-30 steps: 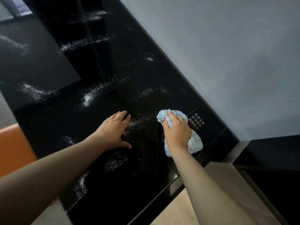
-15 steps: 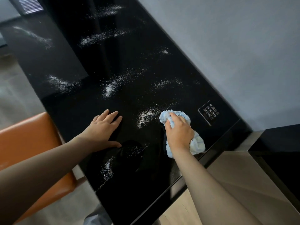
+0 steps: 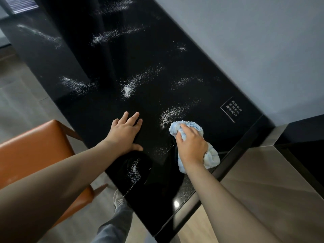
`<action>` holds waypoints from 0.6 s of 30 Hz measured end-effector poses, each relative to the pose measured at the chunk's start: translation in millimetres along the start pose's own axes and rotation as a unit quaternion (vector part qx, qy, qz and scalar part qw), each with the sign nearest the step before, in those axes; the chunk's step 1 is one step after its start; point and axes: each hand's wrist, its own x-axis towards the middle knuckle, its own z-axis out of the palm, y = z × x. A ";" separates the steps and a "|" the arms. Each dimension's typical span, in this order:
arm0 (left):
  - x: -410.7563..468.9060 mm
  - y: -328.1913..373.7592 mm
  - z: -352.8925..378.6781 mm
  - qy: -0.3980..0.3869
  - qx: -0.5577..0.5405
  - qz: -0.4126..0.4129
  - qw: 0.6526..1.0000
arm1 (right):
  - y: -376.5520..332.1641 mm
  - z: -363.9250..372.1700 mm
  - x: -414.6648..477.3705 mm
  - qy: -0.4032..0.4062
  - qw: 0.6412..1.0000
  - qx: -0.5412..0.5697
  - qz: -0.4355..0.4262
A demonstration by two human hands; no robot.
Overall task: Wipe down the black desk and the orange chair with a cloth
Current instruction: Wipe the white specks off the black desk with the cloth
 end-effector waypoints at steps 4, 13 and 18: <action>0.9 3.0 -1.6 0.000 0.005 0.000 1.000 | -6.2 3.8 -12.1 0.010 1.000 0.001 0.003; 0.6 5.6 -2.8 -0.008 0.008 -0.009 1.000 | -12.2 9.5 -34.8 0.015 0.999 0.024 -0.026; -0.6 8.0 -5.3 -0.012 0.006 -0.015 1.000 | -10.1 11.3 -34.6 0.003 0.999 0.013 -0.036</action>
